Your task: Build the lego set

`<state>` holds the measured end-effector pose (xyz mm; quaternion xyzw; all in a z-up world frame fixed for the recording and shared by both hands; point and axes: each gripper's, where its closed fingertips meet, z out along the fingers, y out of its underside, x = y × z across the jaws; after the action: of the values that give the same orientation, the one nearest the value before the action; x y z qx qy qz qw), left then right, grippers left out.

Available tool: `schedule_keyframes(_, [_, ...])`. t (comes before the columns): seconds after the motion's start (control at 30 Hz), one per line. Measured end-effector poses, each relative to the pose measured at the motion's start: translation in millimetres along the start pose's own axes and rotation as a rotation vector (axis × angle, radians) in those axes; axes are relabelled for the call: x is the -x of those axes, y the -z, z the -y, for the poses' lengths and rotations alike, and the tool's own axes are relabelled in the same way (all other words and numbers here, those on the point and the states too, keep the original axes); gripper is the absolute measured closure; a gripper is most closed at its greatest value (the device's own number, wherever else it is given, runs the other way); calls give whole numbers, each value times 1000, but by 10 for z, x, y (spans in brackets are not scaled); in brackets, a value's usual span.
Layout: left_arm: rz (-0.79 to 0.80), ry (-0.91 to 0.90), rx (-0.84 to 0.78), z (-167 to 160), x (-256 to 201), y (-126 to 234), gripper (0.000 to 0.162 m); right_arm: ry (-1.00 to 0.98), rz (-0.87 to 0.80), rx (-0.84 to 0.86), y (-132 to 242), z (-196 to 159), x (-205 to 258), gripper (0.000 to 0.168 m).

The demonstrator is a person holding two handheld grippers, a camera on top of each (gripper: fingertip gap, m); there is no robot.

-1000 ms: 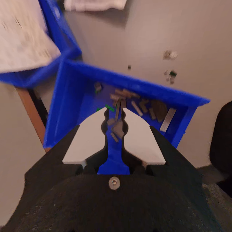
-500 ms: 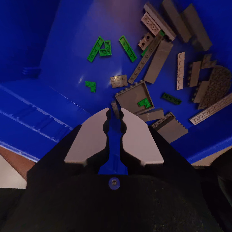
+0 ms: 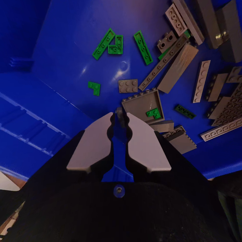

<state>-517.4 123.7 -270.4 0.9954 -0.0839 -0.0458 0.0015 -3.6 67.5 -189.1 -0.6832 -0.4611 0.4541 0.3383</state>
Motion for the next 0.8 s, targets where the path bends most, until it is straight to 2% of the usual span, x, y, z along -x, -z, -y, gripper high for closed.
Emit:
schedule_keyframes(0.47, [-73,20,29,1,-53,-21,152,-10,-1,-4,31,-18,-5,136])
schedule_keyframes(0.7, [-31,-29,3,27,-44,13,155,-5,-9,-8,52,-1,-4,136])
schedule_keyframes(0.8, [-15,-52,-41,85,-36,146,155,-5,-12,-10,60,4,-4,136])
